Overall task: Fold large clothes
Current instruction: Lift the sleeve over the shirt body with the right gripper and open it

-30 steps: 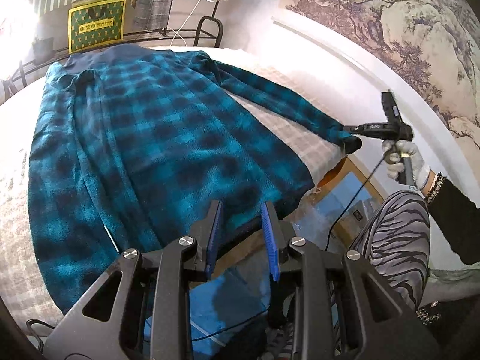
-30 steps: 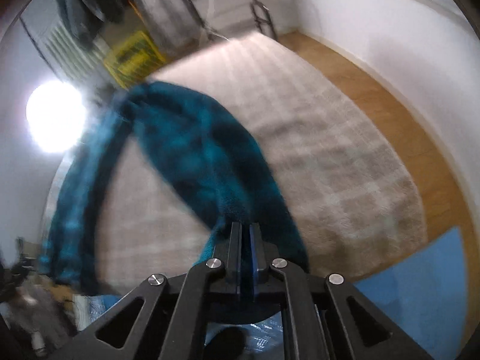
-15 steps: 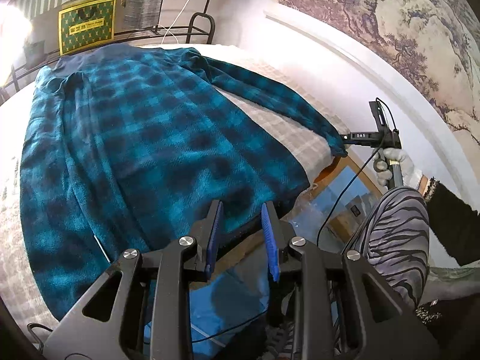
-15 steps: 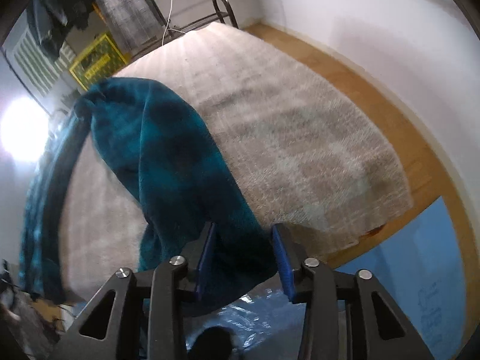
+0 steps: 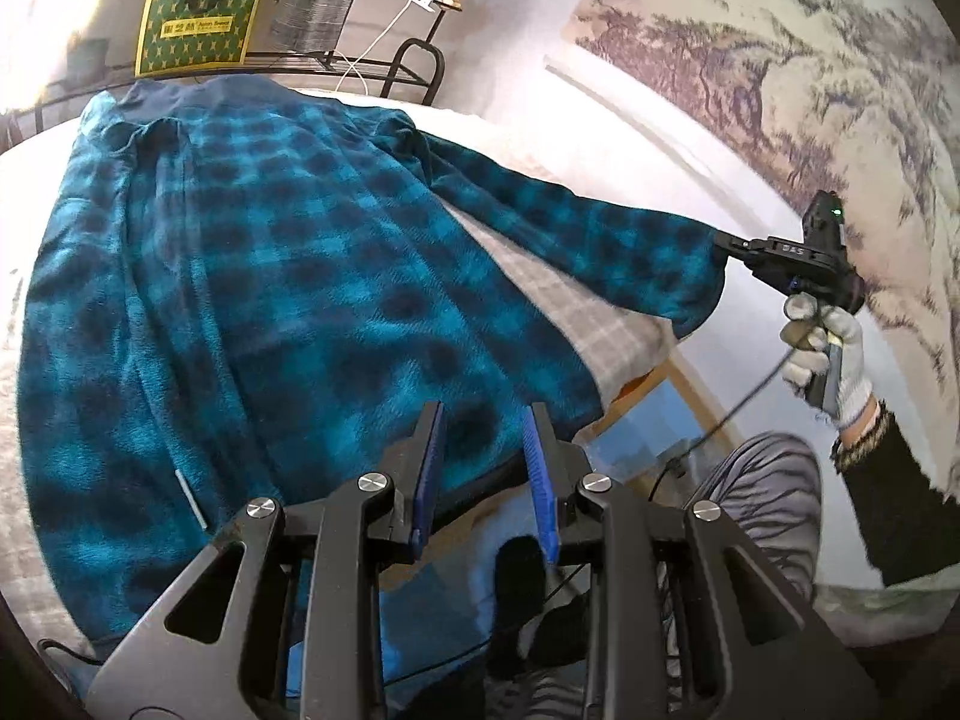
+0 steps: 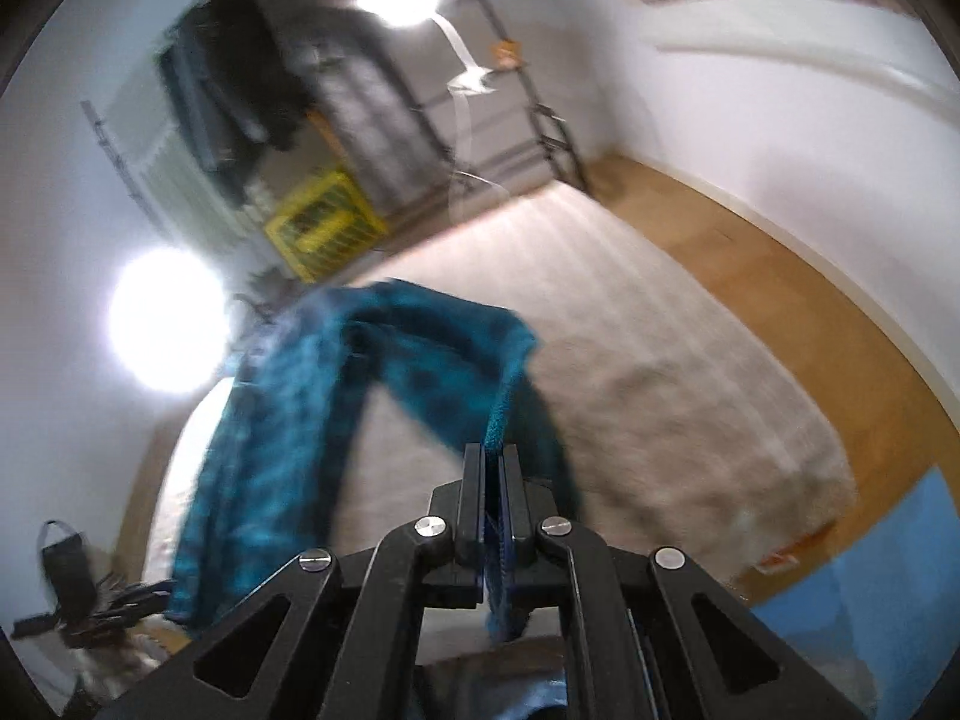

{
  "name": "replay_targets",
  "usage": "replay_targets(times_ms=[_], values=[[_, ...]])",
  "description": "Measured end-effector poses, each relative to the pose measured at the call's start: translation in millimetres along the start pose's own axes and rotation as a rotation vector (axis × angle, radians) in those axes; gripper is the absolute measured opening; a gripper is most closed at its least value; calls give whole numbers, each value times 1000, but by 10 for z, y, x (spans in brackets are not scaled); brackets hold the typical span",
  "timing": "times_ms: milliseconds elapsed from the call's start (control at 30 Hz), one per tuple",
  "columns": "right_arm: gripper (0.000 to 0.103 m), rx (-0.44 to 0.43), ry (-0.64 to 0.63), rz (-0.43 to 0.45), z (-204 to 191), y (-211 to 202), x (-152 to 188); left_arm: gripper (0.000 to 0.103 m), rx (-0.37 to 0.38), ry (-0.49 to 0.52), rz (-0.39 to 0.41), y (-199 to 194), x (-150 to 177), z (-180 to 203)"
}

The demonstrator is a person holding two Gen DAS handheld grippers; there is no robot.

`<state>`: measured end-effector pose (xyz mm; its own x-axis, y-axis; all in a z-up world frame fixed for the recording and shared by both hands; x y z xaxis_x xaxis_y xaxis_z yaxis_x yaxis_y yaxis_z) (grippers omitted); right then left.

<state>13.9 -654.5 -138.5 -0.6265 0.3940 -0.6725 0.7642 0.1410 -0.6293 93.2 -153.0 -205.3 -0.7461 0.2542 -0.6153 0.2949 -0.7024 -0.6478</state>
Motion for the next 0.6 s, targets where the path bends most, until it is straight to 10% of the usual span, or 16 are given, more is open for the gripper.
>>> replay_targets(times_ms=[300,600], values=[[1,-252,-278,-27,-1649,33,183,26,79,-130,47,-22,-34,-227],[1,-313,-485,-363,-2374,890,1149,34,183,-312,50,139,-1,-566]])
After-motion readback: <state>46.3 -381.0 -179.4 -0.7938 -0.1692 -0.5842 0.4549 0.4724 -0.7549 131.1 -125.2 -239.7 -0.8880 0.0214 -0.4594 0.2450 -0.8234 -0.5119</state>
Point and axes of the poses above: each gripper's, at about its wrist camera, not at the fingertips, and y roughly the way its jaws point, z to its right, x to its underside, the point moved 1 cm from there along y, roughly the way its jaws point, and after that the axes turned 1 degree about -x, right-handed, at the moved point
